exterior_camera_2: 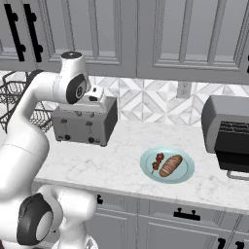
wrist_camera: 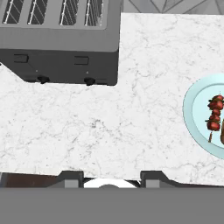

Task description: Pick up the kebab skewer and baguette bread, and place them inside the toaster oven. Close the toaster oven door and start by setting the timer.

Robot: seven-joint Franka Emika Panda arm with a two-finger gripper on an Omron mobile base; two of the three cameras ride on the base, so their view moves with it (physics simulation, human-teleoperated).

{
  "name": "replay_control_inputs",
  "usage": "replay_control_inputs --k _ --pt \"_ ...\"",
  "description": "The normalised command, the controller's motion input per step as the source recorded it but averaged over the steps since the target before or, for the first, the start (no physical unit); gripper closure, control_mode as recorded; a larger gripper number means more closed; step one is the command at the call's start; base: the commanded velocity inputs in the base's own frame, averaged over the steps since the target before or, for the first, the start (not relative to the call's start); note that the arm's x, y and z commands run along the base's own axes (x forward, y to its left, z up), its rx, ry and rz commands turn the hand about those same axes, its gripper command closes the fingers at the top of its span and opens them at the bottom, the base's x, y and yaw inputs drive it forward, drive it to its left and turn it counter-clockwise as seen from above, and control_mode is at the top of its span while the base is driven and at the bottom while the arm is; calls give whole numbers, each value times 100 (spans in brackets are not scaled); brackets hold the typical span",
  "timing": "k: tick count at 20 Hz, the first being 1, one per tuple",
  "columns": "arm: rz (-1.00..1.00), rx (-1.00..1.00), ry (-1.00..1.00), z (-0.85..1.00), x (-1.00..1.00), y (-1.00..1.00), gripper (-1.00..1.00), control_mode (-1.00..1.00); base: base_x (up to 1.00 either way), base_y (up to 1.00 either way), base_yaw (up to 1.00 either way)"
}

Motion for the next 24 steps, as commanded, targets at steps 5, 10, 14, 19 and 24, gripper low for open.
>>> replay_control_inputs --k 5,10,14,19,24 --pt "0 0 0 0 0 0 -100 100 0 0 0" --pt "0 0 0 0 0 0 -100 100 -10 0 0" --pt "0 0 0 0 0 0 -100 100 -43 -46 -2" --pt "0 0 0 0 0 0 -100 100 -23 -98 -1" --pt "0 0 0 0 0 0 -100 100 5 -79 0"
